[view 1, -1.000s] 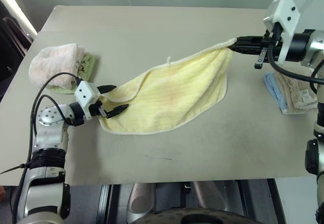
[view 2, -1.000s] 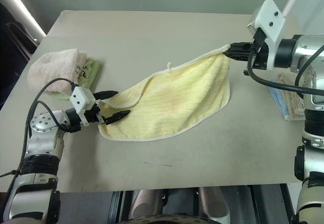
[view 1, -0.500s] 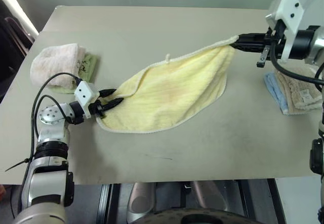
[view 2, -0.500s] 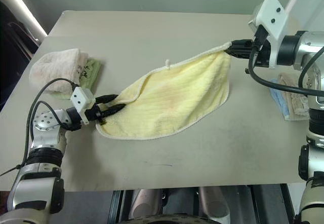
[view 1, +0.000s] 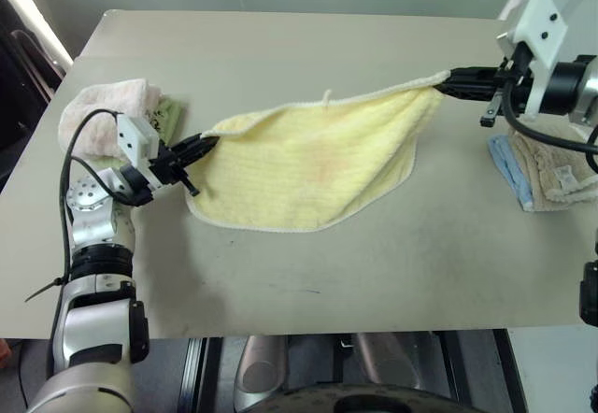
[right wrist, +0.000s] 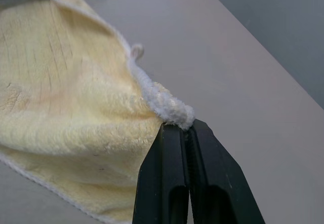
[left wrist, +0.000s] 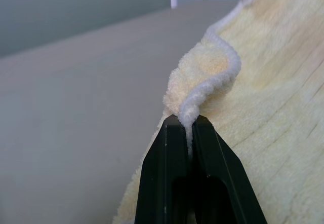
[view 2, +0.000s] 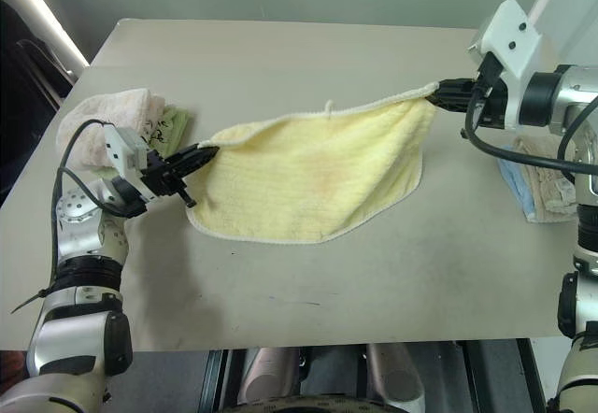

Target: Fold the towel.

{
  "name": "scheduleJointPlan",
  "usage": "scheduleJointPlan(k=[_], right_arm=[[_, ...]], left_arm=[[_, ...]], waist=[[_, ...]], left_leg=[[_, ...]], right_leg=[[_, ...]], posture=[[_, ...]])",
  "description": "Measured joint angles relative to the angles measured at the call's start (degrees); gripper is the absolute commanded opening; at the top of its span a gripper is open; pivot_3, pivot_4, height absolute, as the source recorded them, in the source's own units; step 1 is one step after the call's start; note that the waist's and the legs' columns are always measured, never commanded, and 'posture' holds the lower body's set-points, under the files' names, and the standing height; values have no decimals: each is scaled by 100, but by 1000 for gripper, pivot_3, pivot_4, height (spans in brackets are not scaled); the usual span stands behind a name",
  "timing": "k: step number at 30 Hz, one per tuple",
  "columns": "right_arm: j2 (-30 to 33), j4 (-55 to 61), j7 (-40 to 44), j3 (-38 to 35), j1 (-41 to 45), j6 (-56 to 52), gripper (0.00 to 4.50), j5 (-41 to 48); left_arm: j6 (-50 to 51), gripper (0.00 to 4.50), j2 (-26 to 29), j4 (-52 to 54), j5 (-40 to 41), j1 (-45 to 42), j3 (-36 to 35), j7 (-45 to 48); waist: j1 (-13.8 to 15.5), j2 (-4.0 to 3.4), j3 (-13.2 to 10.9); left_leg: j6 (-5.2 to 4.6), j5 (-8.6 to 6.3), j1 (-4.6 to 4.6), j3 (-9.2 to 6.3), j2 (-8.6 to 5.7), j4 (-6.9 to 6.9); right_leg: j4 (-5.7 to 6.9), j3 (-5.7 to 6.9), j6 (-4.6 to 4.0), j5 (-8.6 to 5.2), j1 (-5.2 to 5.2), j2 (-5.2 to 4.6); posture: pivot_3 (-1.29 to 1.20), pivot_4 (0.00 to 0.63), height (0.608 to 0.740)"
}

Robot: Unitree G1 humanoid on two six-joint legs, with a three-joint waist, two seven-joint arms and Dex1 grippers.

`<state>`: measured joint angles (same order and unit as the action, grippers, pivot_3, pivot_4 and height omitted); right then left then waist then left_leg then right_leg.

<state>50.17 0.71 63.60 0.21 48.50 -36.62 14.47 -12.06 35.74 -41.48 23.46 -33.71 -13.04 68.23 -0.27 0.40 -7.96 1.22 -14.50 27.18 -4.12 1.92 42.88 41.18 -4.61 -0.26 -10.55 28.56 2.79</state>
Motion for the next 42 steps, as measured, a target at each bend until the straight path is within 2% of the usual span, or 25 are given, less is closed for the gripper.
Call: scheduleJointPlan(k=[7,10,12,16,20,24,34,37,42], right_arm=[[160,-27,-90,-45,-170,-23,0,39],[236,199,-92,-118,-430,-151,0,147],[247,301,-104,-149,-545,-241,0,215],[246,594,-179,-175,-745,-378,0,349],[246,691,-299,-175,-841,-397,0,348],[265,695,-357,-175,-863,-397,0,344],[384,903,-463,-175,-957,-453,0,349],[390,933,-479,-175,-960,-472,0,353],[390,994,-523,-175,-961,-499,0,357]], left_arm=[[258,34,208,251,-158,47,152,288],[730,760,347,524,-140,293,283,553],[884,1424,377,600,-149,378,300,617],[609,2748,365,654,-410,433,409,490],[-382,2748,36,344,-921,373,638,73],[-1036,2748,-131,-8,-1233,295,898,33],[-1515,2748,-291,-350,-1116,6,925,459],[-1601,2172,-289,-433,-1115,-11,925,626],[-1654,429,-288,-603,-1093,-93,925,874]], waist=[[0,0,0],[0,0,0],[0,0,0],[11,0,0],[34,-2,2],[32,-2,2],[30,-2,2],[30,-2,2],[31,-2,2]], left_leg=[[-2,-1,2,0,0,6],[-2,-1,4,1,0,6],[-2,-1,4,1,0,6],[-2,-1,4,0,0,8],[-5,-3,2,-1,-3,14],[-6,-3,9,-1,-4,15],[-10,-5,11,0,-6,16],[-10,-5,11,-1,-6,17],[-10,-5,12,-1,-6,18]], right_leg=[[1,0,-2,-2,1,0],[1,0,-13,-11,2,0],[1,0,-14,-11,1,0],[1,-1,-14,-11,0,0],[0,-3,-9,-11,-5,-2],[0,-3,-1,-5,2,-2],[-2,-3,30,7,0,-2],[-1,-3,37,4,0,-2],[-1,-3,39,5,0,-2]], posture=[[0,150,697],[0,150,697],[0,150,697],[0,150,697],[0,150,697],[0,150,697],[0,150,697],[0,150,697],[0,150,697]])
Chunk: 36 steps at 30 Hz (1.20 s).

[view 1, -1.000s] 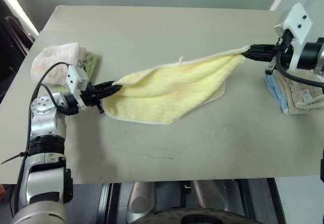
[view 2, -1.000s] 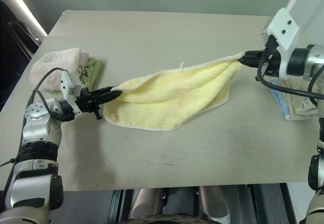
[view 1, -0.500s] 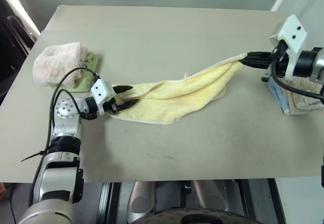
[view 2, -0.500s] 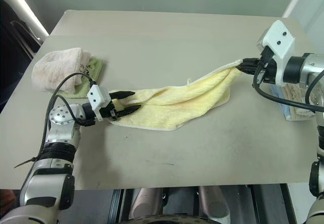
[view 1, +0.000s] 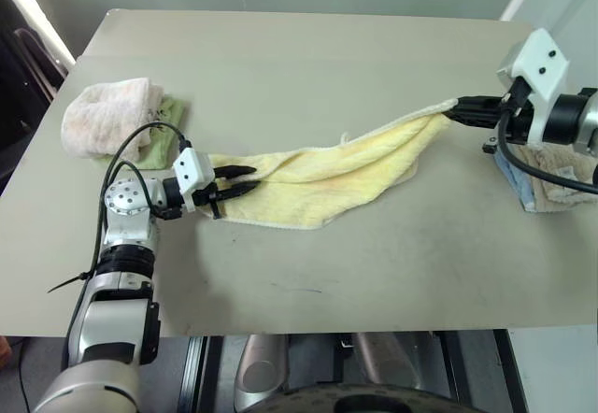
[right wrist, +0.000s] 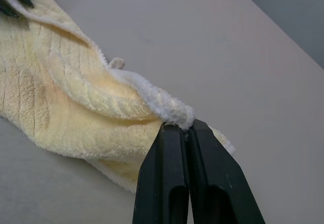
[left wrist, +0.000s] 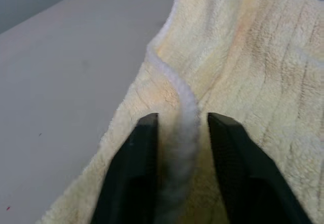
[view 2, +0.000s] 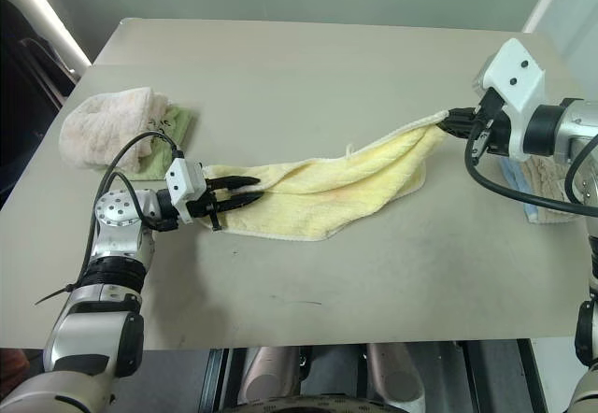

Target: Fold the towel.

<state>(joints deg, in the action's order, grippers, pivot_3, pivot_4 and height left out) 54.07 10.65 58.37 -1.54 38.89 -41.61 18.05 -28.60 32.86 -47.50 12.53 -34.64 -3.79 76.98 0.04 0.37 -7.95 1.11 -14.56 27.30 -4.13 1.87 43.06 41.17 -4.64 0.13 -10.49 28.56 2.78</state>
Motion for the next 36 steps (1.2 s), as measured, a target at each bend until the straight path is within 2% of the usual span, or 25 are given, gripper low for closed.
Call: scheduleJointPlan(k=[1,2,9,15,18,24,28,31,33,36], right_arm=[[0,13,-10,0,0,-1,0,5],[0,17,-14,0,-1,-1,0,16],[11,45,-66,-5,-85,-2,0,32],[63,19,-97,-57,-145,28,0,35],[60,-220,-165,-165,-31,90,0,39],[-149,-1663,-386,-149,793,851,0,-283],[-281,-2421,-409,-37,1074,1459,0,-522],[-468,-4007,-553,263,2065,2157,0,-967],[-542,-4597,-584,292,2495,2681,0,-1153],[-551,-4901,-390,287,2641,3416,0,-1160]], left_arm=[[1,78,0,0,34,-15,-2,45],[2,31,-1,0,82,-24,-5,68],[364,31,-52,14,390,-176,-144,118],[1697,31,-162,177,1034,-888,-686,-621],[2000,31,-160,114,1121,-1436,-960,-1139],[1656,31,-149,-1062,829,-2553,-1115,-2012],[1310,31,-119,-1594,624,-2905,-1114,-2195],[1110,31,-104,-2298,180,-3494,-977,-2851],[898,31,-97,-2458,-41,-3876,-932,-3184],[586,31,9,-2507,-172,-4107,-946,-3414]], waist=[[1,0,0],[1,0,0],[4,0,0],[12,0,0],[11,0,0],[8,0,0],[4,-2,-1],[-13,-4,-4],[-16,-5,-4],[-17,-6,-3]], left_leg=[[0,0,0,0,0,0],[0,0,0,0,0,0],[-1,0,2,-1,0,1],[-6,3,4,0,-1,2],[-8,4,1,3,-2,2],[-12,5,1,3,-3,2],[-13,5,13,5,-3,1],[-22,14,74,8,-3,16],[-22,14,82,5,-3,17],[-23,14,81,9,-2,6]], right_leg=[[0,0,1,1,0,0],[0,0,2,2,0,0],[-1,0,15,9,-1,0],[-6,0,20,21,-3,-1],[-13,-3,28,25,-6,-2],[-17,-7,34,30,-3,-4],[-14,-6,33,30,11,-5],[-10,-9,38,54,69,-7],[-11,-8,37,53,76,-7],[-13,-9,36,46,76,-9]], posture=[[0,150,697],[0,150,697],[0,150,697],[0,150,697],[0,150,697],[0,150,697],[0,150,697],[0,150,697],[0,150,697],[0,150,697]])
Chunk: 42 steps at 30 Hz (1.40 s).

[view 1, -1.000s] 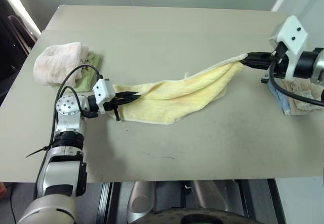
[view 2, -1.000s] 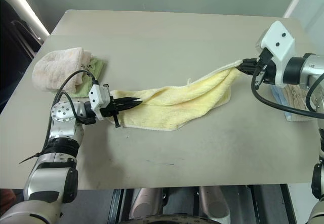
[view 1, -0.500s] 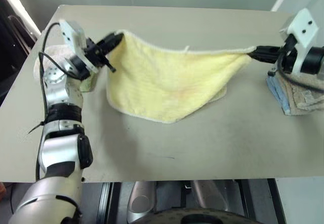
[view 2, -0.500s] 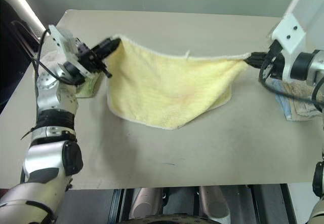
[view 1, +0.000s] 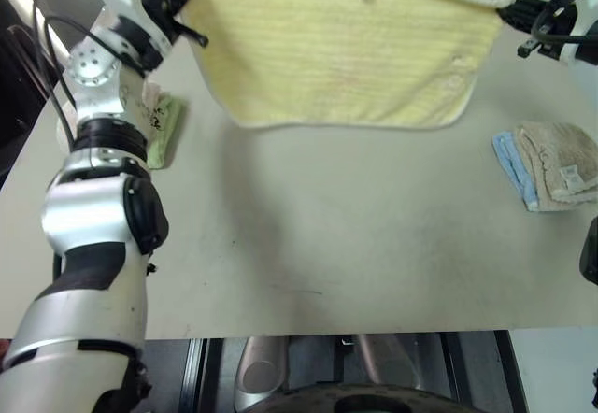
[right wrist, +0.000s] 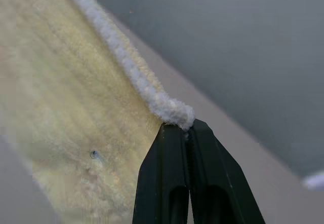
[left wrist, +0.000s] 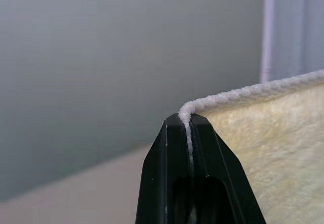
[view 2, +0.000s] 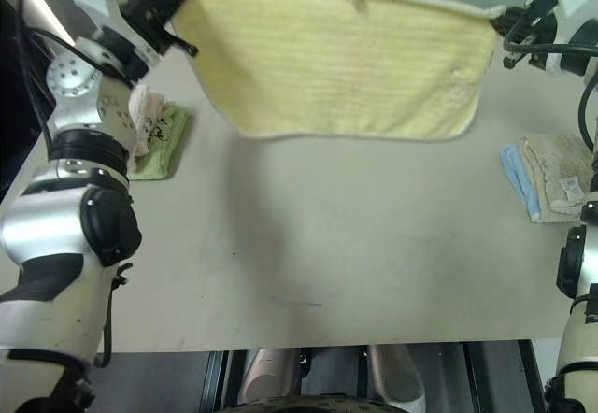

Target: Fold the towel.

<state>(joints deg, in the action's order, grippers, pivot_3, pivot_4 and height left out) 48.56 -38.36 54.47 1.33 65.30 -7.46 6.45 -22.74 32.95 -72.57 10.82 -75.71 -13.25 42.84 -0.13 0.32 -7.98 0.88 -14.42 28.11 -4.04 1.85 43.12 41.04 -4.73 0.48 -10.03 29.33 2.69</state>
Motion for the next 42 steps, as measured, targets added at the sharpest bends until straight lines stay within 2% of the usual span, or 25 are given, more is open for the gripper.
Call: scheduleJointPlan(k=[3,6,11,18,20,25,26,29,37,42], right_arm=[[30,128,347,-188,-334,278,0,192],[158,776,706,-437,-1223,233,0,549],[228,2032,828,-1007,-2730,139,0,1051],[432,4057,854,-1833,-5045,-666,0,1762],[441,4495,876,-2070,-5699,-801,0,1872],[374,5402,912,-2605,-6874,-871,0,2169],[370,5570,931,-2660,-7124,-931,0,2230],[360,6054,1039,-2804,-7909,-1068,0,2351],[367,6529,1362,-2972,-9334,-832,0,2248],[419,6576,1424,-3039,-9551,-746,0,2226]], left_arm=[[-49,31,46,-63,35,76,-111,295],[53,31,182,-62,159,357,-231,1111],[458,31,385,91,321,1005,-278,2402],[1852,31,879,1447,606,2395,-107,4064],[2441,31,1021,2063,743,2820,-23,4308],[3806,31,1517,3479,1124,3765,124,4568],[3970,31,1611,3651,1169,3927,135,4589],[4396,31,1886,4135,1276,4487,267,4639],[4768,31,2326,4885,1486,5499,553,4695],[4811,31,2456,5080,1625,5739,641,4696]], waist=[[5,-1,0],[16,-3,-1],[8,-5,-2],[1,-2,0],[9,-1,0],[0,1,2],[1,2,3],[1,1,4],[6,6,11],[4,4,12]], left_leg=[[-1,-1,10,1,0,-2],[-2,-8,39,11,-2,10],[0,-9,108,12,-1,87],[-24,-27,33,14,-2,113],[-25,-28,7,12,-2,107],[-27,-38,-43,8,-3,100],[-25,-39,-55,6,-3,97],[-14,-48,-76,-1,-3,97],[18,-88,-70,-20,-5,98],[24,-99,-59,-22,-5,99]], right_leg=[[-4,1,4,-12,5,-1],[-1,-1,7,-18,30,-4],[44,2,14,-14,94,-6],[65,4,3,-33,9,-4],[58,4,-42,-62,-20,-4],[46,4,-25,-68,-67,0],[44,3,2,-85,-79,0],[44,3,-1,-93,-98,0],[45,4,-20,-120,-88,6],[45,4,-22,-126,-77,6]], posture=[[0,150,697],[0,150,697],[0,150,697],[0,150,697],[0,150,697],[0,150,697],[0,150,697],[0,150,697],[0,150,697],[0,150,697]])
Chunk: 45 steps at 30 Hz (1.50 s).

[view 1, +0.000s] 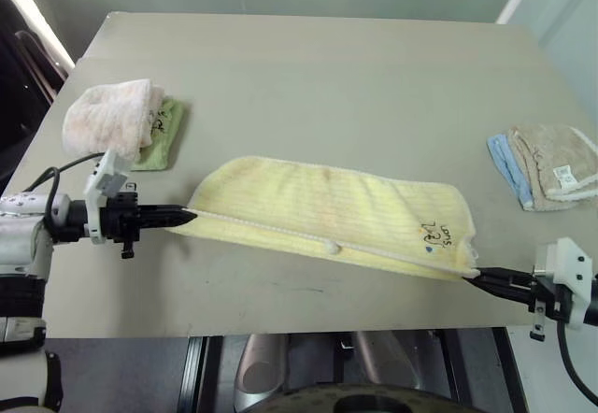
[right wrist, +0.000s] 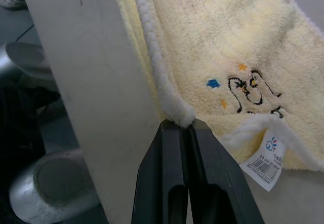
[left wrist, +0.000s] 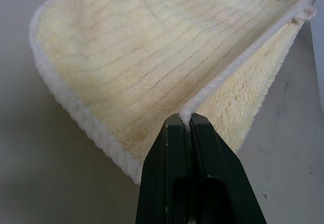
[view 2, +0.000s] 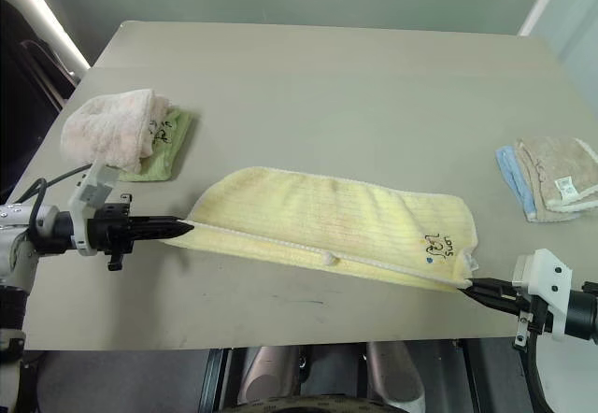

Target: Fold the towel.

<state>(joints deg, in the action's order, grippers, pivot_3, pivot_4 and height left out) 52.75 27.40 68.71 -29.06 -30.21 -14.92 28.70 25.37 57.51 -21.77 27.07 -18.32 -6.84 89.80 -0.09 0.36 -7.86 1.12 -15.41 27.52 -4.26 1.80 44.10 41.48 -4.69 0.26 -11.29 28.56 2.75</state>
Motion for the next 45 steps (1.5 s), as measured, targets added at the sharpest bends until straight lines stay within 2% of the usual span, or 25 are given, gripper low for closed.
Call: scheduleJointPlan(k=[6,8,12,23,28,31,39,41,43,45], right_arm=[[249,-171,-269,-2,916,-198,0,0],[256,-292,-353,19,1195,-239,0,0],[261,-573,-491,197,1706,-316,0,-24],[250,-1546,-768,1267,2914,-84,0,-491],[-8,-2303,-1167,1728,3685,325,0,-905],[-124,-2628,-1271,1967,3934,524,0,-1110],[-366,-3056,-1474,2305,4239,701,0,-1340],[-376,-3119,-1478,2351,4266,685,0,-1347],[-370,-3222,-1499,2349,4265,612,497,-1396],[-373,-3357,-1527,2322,4265,481,1054,-1399]], left_arm=[[-284,31,-105,-379,2,-614,72,-144],[-468,31,-229,-568,-13,-817,84,-191],[-791,31,-478,-971,-142,-1143,151,-329],[-2554,31,-1168,-2704,-949,-2366,342,-992],[-3254,31,-1536,-3571,-1349,-2955,364,-1471],[-3539,31,-1641,-3973,-1558,-3127,373,-1645],[-3812,31,-1755,-4489,-1975,-3248,399,-1842],[-3737,482,-1776,-4576,-1995,-3280,398,-1841],[-3632,1008,-1753,-4632,-2001,-3288,370,-1854],[-3582,1780,-1703,-4675,-2005,-3296,325,-1908]], waist=[[11,1,5],[26,-3,7],[28,-2,7],[40,-2,7],[37,-3,7],[36,-4,6],[35,-5,5],[40,-5,5],[40,-5,5],[39,-5,5]], left_leg=[[-10,5,10,-2,0,2],[-16,3,12,-2,0,0],[-24,-5,19,1,0,-2],[-48,8,3,3,0,5],[-51,10,3,4,0,2],[-52,10,4,5,0,-1],[-59,14,9,10,0,0],[-59,15,10,10,0,0],[-59,14,11,11,0,1],[-60,15,11,12,0,1]], right_leg=[[2,0,-10,6,10,0],[6,0,-44,26,13,0],[3,1,-49,24,18,0],[-4,2,-36,48,-3,-2],[-19,2,-8,67,-6,-2],[-31,2,32,93,-6,-2],[-47,0,38,104,-8,-3],[-47,0,38,103,-9,-3],[-48,0,38,103,-8,-3],[-48,-1,37,104,-8,-3]], posture=[[0,150,697],[0,150,697],[0,150,697],[0,150,697],[0,150,697],[0,150,697],[0,150,697],[0,150,697],[0,150,697],[0,150,697]])
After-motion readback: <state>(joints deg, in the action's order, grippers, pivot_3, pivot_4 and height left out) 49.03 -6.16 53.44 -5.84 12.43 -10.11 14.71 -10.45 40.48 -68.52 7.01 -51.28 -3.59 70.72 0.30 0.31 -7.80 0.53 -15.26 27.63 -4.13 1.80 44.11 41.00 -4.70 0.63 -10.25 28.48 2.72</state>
